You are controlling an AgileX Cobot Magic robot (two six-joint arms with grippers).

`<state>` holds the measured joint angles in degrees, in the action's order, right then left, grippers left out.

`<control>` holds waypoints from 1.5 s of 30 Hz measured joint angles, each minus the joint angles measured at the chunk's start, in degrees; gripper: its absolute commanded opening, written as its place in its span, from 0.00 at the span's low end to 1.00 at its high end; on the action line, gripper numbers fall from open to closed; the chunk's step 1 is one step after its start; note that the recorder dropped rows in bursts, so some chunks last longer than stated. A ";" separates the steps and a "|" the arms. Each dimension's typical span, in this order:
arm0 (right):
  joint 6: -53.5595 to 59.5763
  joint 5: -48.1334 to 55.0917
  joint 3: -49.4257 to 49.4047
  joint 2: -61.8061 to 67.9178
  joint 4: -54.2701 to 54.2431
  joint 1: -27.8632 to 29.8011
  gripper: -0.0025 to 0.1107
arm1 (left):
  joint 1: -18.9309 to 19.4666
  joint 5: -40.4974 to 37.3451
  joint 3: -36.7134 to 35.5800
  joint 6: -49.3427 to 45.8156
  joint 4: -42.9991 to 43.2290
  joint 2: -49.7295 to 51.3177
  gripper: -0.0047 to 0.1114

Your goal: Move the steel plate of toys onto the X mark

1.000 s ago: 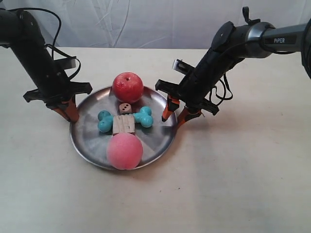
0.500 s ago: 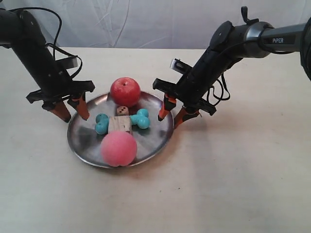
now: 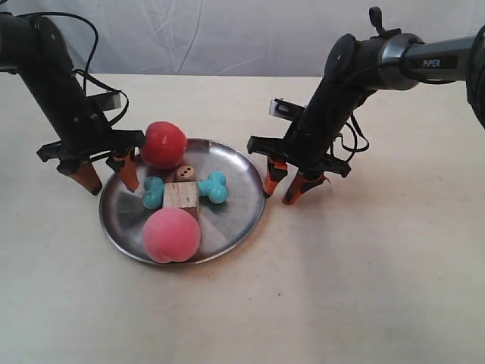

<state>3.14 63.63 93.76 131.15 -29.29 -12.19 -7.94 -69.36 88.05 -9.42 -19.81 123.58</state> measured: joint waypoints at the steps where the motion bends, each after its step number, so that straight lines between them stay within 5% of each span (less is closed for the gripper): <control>1: -0.15 0.24 0.00 0.00 0.85 0.00 0.41 | 0.00 0.00 0.00 0.15 0.27 -0.12 0.58; 4: -0.66 0.72 0.00 0.00 2.14 0.00 0.39 | 0.00 0.00 0.00 0.53 0.68 -0.82 0.57; 7: -1.19 0.82 0.00 -0.38 2.91 0.00 0.25 | 0.00 0.00 0.00 1.29 2.17 -2.46 0.55; 10: -1.42 0.45 0.00 -2.30 5.20 0.00 0.02 | 0.00 0.00 0.00 3.24 5.55 -4.87 0.37; 14: -1.66 -1.27 0.00 -7.51 9.20 0.00 0.02 | 0.00 0.14 0.00 6.40 11.23 -9.67 0.04; 27: -1.78 -7.00 -4.70 -32.10 14.29 0.00 0.02 | 0.00 11.18 -10.19 7.79 14.27 -33.99 0.04; 45: 0.81 -26.99 -47.01 -82.37 14.29 0.00 0.02 | 0.00 32.11 -36.46 7.39 11.78 -82.52 0.04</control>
<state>3.95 36.65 46.74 48.78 -15.00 -12.19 -7.94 -37.25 51.59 -2.02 -8.03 41.05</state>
